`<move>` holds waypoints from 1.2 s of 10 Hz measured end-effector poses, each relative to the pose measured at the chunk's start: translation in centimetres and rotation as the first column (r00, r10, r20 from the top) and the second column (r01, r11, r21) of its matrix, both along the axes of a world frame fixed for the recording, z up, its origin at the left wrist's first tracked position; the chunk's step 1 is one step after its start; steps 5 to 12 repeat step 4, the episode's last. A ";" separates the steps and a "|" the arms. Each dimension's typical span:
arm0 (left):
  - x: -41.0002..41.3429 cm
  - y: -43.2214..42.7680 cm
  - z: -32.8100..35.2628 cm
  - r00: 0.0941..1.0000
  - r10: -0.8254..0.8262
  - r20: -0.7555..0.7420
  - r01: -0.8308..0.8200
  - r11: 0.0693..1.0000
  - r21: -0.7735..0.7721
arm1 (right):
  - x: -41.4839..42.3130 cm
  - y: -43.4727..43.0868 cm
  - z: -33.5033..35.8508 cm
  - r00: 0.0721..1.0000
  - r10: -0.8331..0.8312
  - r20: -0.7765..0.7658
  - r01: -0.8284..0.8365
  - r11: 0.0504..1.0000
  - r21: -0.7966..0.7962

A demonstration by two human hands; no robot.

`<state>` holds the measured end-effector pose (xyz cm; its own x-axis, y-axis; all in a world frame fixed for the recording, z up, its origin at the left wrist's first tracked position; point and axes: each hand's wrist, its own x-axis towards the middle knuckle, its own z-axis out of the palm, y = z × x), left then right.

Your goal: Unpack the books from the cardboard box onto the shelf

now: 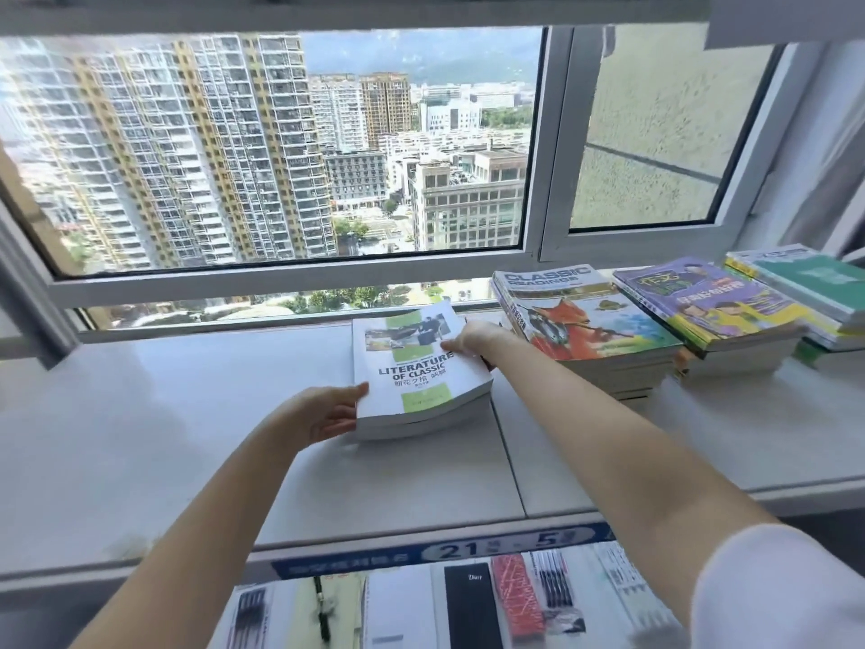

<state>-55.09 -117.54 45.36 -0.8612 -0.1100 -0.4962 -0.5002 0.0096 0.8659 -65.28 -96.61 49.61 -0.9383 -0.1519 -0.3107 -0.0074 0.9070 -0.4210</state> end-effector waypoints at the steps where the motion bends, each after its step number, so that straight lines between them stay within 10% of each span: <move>1: -0.1 0.2 0.1 0.999 -0.026 -0.036 0.022 0.993 -0.112 | 0.5 0.0 -0.1 0.999 -0.014 0.031 0.013 0.999 0.030; 4: 0.2 0.2 -0.8 0.974 -0.066 -0.217 -0.063 0.842 -0.536 | 2.6 0.5 0.0 0.988 -0.151 0.035 0.155 0.958 -0.242; 12: 0.2 0.2 -0.8 0.974 -0.066 -0.217 -0.063 0.842 -0.536 | 2.6 0.5 0.0 0.988 -0.151 0.035 0.155 0.958 -0.242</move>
